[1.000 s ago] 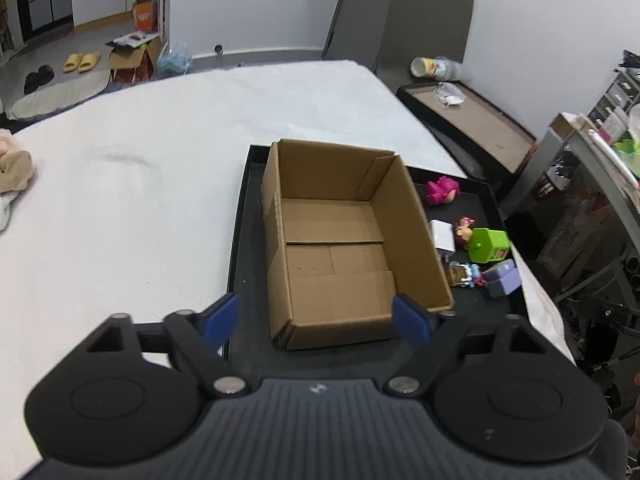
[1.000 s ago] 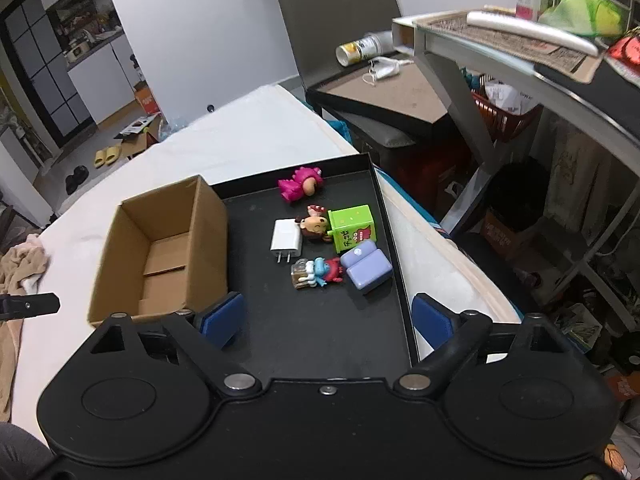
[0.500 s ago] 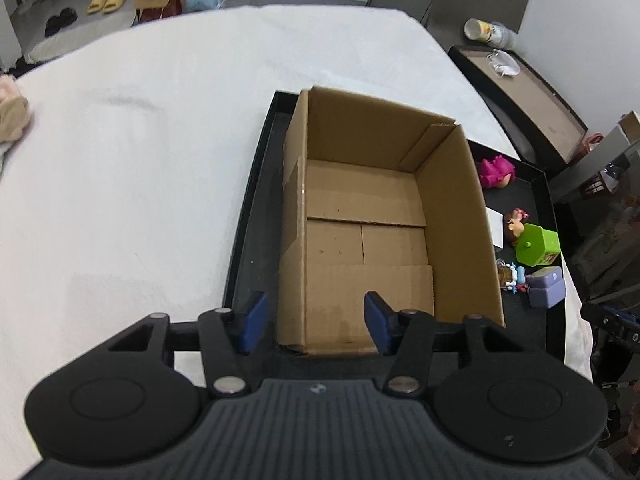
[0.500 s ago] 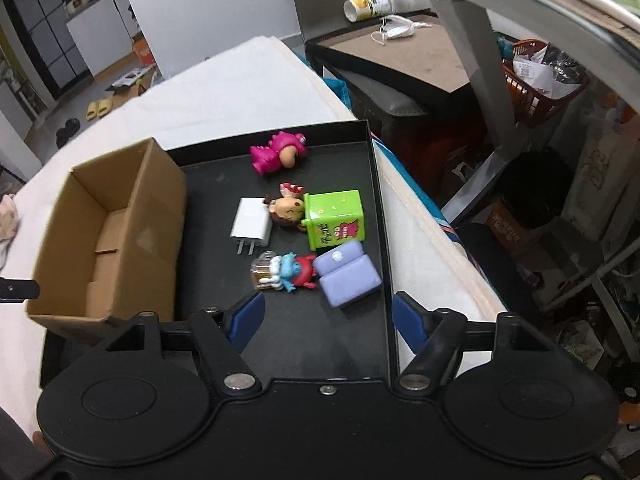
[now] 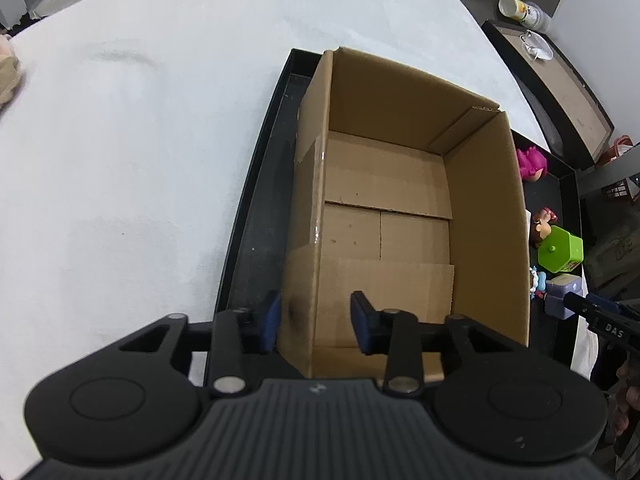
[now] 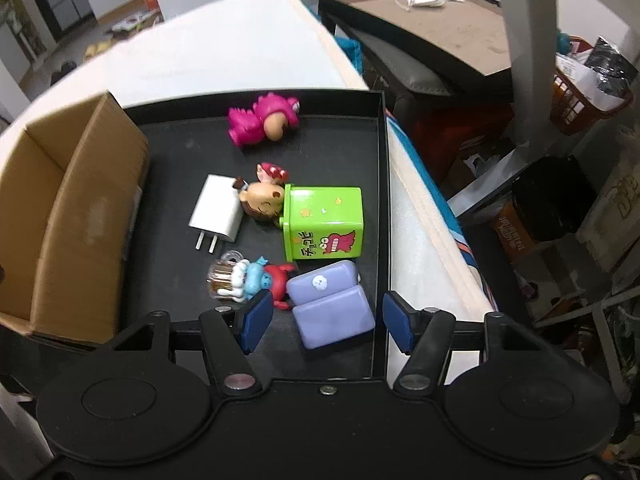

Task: Organize rigid objects
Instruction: 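Grip the cardboard box wall with the left tool while the right tool approaches the lavender cube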

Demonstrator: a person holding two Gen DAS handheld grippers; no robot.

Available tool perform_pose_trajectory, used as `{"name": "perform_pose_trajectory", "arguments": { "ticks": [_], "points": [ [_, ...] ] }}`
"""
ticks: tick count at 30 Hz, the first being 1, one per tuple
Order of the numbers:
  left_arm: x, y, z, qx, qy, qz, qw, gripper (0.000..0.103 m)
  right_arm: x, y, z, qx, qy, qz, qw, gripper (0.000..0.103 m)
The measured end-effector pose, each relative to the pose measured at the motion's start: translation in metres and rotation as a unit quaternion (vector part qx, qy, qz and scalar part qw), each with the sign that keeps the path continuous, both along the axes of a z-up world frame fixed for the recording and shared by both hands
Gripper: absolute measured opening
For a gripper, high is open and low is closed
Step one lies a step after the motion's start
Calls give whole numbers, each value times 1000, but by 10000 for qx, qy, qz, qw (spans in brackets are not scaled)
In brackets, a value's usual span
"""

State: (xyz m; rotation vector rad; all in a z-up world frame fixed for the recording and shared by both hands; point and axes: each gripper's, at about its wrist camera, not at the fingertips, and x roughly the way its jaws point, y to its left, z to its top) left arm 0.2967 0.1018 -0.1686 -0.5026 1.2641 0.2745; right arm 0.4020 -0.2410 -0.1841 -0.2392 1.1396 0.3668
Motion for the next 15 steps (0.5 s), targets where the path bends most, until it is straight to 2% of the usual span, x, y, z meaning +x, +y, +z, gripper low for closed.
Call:
{"name": "perform_pose_trajectory", "arguments": {
  "ticks": [5, 9, 15],
  "points": [
    [-1, 3, -9, -106, -3, -62, 9999, 28, 3, 9, -11, -308, 134, 165, 9993, 54],
    [-5, 7, -14, -184, -83, -90, 9998, 27, 3, 16, -20, -549, 190, 205, 9981, 44],
    [-14, 11, -16, -177, -184, -206, 9995, 24, -3, 19, -21, -544, 291, 65, 9981, 43]
  ]
}}
